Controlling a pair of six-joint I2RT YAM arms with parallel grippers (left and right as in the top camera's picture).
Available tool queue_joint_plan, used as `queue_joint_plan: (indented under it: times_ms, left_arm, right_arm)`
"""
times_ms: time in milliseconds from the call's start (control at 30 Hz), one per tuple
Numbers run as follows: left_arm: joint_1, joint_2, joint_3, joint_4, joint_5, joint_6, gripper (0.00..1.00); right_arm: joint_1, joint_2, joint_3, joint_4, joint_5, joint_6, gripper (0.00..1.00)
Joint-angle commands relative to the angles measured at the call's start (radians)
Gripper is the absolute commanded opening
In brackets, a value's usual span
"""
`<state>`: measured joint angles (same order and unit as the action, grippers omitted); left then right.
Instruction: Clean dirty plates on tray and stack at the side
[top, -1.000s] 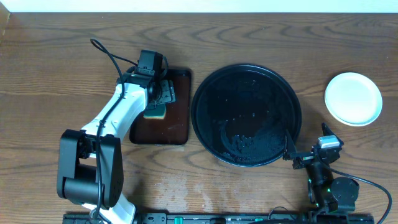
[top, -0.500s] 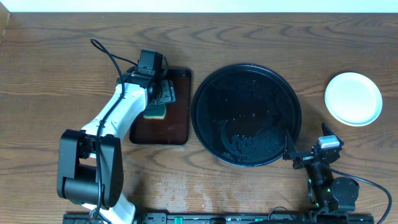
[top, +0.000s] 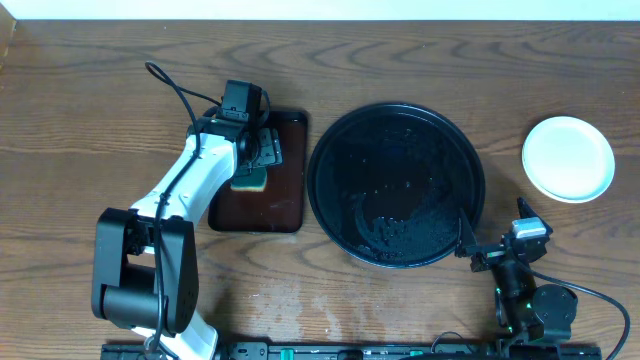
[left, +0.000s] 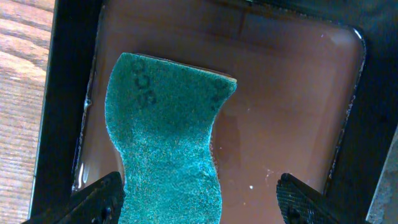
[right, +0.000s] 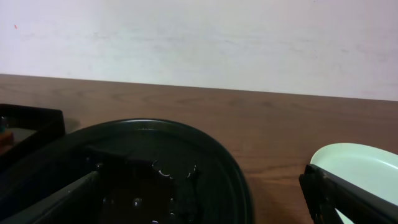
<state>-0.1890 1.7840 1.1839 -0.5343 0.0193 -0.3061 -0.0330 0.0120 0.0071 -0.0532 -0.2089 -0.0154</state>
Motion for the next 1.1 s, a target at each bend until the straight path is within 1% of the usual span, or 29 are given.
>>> queue_joint_plan:
  times_ms: [0,300,433,567,700,867,1067]
  left_arm:
    - [0.002,0.01,-0.006,-0.002,-0.013,0.01,0.8]
    - [0.002,0.007,-0.006,-0.002,-0.013,0.01,0.8]
    - [0.004,-0.052,-0.006,-0.002,-0.014,0.011,0.79]
    - [0.004,-0.191,-0.006,0.03,-0.014,0.011,0.79]
    - [0.004,-0.356,-0.006,0.072,-0.074,0.01,0.8]
    - [0.006,-0.562,-0.012,0.068,-0.169,0.011,0.8]
    - [0.074,-0.812,-0.101,0.019,-0.173,0.01,0.8]
  right_arm:
    - [0.008,-0.007,-0.002,-0.003,0.002,-0.001,0.99]
    - [0.008,-0.007,-0.002,-0.003,0.002,0.0,0.99]
    - [0.008,-0.007,-0.002,-0.003,0.002,0.0,0.99]
    - [0.008,-0.007,-0.002,-0.004,0.002,0.0,0.99]
    - [0.008,-0.007,-0.002,-0.004,0.002,0.0,0.99]
    - [0.008,-0.007,-0.002,-0.004,0.002,-0.001,0.99]
    - [0.008,-0.007,-0.002,-0.004,0.002,-0.001,0.99]
